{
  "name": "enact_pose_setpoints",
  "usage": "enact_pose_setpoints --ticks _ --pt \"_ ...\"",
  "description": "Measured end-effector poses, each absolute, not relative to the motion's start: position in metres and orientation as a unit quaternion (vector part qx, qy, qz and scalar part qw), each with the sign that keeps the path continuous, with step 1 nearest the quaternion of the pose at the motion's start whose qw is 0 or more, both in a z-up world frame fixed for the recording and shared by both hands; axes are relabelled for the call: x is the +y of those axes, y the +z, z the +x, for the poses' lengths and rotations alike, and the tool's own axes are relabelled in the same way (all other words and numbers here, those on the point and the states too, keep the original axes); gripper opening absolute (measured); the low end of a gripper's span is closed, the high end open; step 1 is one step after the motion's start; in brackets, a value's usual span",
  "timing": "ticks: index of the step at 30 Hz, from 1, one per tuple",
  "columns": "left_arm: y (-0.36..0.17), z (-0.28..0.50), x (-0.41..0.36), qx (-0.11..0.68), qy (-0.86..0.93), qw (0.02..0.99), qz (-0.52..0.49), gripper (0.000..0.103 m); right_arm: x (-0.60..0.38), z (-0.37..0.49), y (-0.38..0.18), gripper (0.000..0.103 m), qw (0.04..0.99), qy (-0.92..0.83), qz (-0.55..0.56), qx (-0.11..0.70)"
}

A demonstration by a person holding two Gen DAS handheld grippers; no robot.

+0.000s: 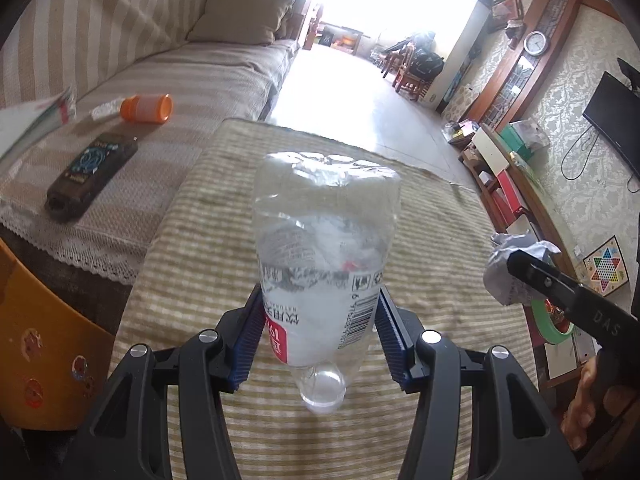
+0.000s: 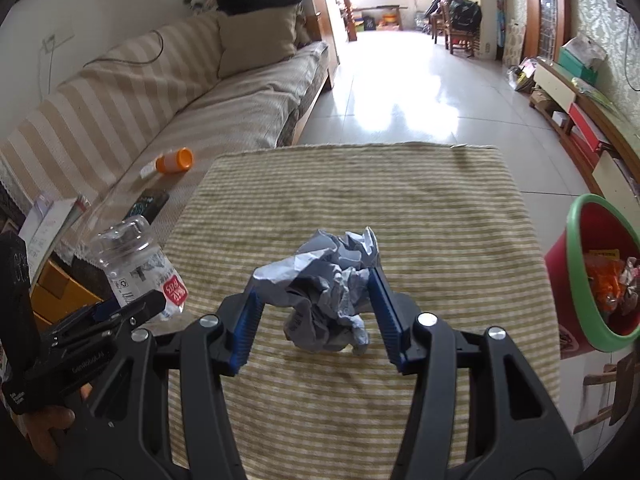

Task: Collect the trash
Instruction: 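Lift the water bottle with the left tool while the right tool lifts the paper ball, then carry the water bottle and paper ball over the red bucket with both tools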

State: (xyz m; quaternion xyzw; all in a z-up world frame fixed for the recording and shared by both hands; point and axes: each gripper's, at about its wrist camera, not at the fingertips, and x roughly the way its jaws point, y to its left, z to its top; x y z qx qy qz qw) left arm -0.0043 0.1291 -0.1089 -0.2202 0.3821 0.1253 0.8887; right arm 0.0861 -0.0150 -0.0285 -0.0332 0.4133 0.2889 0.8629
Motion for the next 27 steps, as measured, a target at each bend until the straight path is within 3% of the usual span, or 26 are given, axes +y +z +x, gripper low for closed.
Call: enact_pose_setpoints --ticks 27 --pt "-0.048 0.030 0.057 0.341 0.066 0.924 -0.161 0.050 -0.114 0.078 0.008 0.052 0.916 0.206 0.020 0.343"
